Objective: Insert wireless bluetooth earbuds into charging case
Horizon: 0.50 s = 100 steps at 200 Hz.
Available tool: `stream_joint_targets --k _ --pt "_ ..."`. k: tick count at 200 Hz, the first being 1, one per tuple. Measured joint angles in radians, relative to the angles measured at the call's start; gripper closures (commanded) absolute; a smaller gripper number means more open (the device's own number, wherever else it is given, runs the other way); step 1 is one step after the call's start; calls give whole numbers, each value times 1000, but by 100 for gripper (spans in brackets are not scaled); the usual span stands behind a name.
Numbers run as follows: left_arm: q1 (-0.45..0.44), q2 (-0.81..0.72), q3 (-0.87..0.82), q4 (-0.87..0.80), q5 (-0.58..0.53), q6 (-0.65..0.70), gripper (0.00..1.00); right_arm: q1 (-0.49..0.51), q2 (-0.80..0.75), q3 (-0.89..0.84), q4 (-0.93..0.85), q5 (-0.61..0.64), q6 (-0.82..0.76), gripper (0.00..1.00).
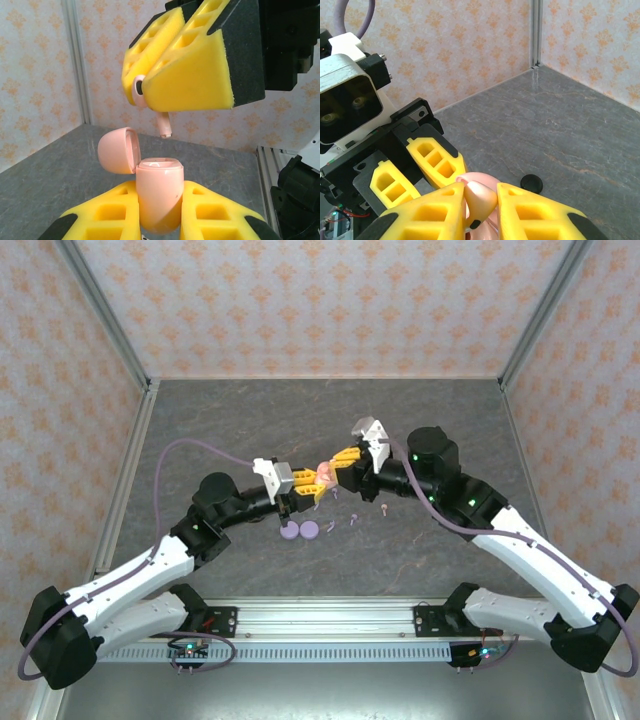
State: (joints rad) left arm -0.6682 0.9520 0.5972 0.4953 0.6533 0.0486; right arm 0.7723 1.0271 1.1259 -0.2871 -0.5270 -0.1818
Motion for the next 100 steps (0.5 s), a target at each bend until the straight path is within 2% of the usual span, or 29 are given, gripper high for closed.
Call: stream_joint_targets --k 100 --pt "0 0 0 5 0 -26 100 24 0 -24 42 41 -26 79"
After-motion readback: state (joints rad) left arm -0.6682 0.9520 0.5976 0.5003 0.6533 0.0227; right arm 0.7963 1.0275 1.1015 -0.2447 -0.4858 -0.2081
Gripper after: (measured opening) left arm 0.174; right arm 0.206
